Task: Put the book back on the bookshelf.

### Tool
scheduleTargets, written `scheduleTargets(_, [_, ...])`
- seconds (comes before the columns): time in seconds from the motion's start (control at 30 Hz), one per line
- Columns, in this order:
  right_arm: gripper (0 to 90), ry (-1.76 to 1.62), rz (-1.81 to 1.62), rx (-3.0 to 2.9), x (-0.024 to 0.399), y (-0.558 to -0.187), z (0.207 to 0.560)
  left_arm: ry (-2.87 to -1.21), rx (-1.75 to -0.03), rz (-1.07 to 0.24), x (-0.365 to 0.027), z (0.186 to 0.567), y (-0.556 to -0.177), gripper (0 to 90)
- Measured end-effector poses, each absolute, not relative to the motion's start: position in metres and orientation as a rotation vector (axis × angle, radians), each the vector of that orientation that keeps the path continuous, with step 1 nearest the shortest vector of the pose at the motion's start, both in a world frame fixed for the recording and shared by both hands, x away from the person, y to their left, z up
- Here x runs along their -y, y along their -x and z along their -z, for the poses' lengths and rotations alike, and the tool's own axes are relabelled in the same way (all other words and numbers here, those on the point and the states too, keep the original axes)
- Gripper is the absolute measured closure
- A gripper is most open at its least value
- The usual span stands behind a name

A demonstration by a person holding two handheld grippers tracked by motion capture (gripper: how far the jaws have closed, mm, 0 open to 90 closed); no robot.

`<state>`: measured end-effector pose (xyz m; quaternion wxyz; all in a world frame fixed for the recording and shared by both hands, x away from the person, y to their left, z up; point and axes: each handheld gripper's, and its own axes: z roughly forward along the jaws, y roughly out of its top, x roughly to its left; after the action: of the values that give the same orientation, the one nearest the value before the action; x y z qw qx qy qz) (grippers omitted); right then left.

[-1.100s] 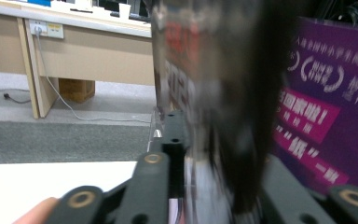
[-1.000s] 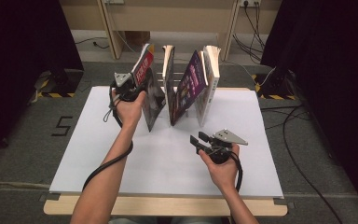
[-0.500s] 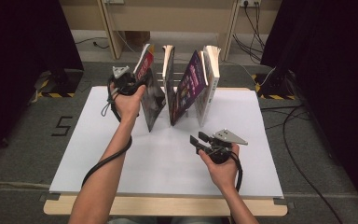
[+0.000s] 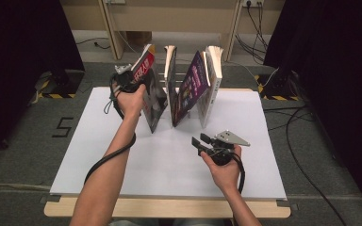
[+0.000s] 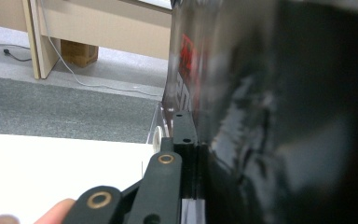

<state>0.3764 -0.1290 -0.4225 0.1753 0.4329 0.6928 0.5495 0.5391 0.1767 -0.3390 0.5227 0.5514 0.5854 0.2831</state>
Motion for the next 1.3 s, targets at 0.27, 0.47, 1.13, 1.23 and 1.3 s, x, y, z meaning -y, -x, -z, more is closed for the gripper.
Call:
scheduleTargets(0.27, [57.0, -1.223, -1.551, -1.959, 0.129, -0.377, 0.423, -1.295, -1.399, -0.663, -0.178, 0.34, -0.537, 86.2])
scheduleTargets(0.47, [57.0, -1.23, -1.552, -1.961, 0.13, -0.377, 0.423, -1.269, -1.372, -0.67, -0.178, 0.342, -0.535, 86.3])
scheduleTargets(1.13, [57.0, -1.23, -1.556, -1.955, 0.131, -0.377, 0.423, -1.22, -1.243, -0.824, -0.171, 0.357, -0.534, 86.2])
scheduleTargets(1.23, [57.0, -1.224, -1.55, -1.959, 0.13, -0.377, 0.424, -1.211, -1.254, -0.818, -0.173, 0.359, -0.533, 86.0])
scheduleTargets(1.3, [57.0, -1.222, -1.549, -1.963, 0.13, -0.377, 0.424, -1.193, -1.257, -0.811, -0.173, 0.362, -0.533, 85.6])
